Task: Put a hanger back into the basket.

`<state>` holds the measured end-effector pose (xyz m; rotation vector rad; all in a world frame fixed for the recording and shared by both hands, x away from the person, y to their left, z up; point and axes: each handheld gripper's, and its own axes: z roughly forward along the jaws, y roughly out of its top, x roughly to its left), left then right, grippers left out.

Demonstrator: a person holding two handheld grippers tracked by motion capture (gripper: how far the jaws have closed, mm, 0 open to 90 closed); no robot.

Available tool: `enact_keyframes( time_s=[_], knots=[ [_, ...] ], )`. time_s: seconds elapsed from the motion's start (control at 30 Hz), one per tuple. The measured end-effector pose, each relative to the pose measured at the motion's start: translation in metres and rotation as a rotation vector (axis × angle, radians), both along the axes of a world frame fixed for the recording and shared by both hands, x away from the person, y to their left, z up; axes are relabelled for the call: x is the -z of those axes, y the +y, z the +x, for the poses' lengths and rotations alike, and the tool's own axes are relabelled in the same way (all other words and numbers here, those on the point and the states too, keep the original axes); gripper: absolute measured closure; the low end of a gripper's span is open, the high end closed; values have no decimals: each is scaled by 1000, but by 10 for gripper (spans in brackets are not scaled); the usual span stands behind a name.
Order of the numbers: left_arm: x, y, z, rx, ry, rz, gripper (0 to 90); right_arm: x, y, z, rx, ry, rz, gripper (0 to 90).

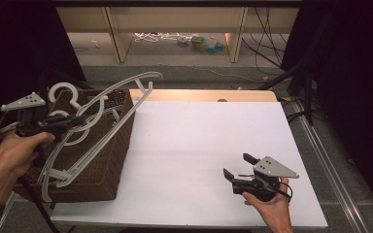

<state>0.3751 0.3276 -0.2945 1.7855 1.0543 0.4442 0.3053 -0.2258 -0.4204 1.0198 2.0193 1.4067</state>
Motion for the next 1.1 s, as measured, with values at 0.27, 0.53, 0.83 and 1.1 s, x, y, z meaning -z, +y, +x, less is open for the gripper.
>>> enact_keyframes(
  time_s=[0.27,0.53,0.83,1.1],
  knots=[
    [1,19,18,-68,-2,76,821,0,-1,-1,-3,13,-28,169],
    [16,40,38,-117,25,116,821,2,0,0,-7,9,-23,169],
    [19,53,53,-142,31,173,821,2,0,1,-4,-11,-27,169],
    [34,59,62,-170,25,226,821,1,0,0,-9,18,-22,169]
  ],
)
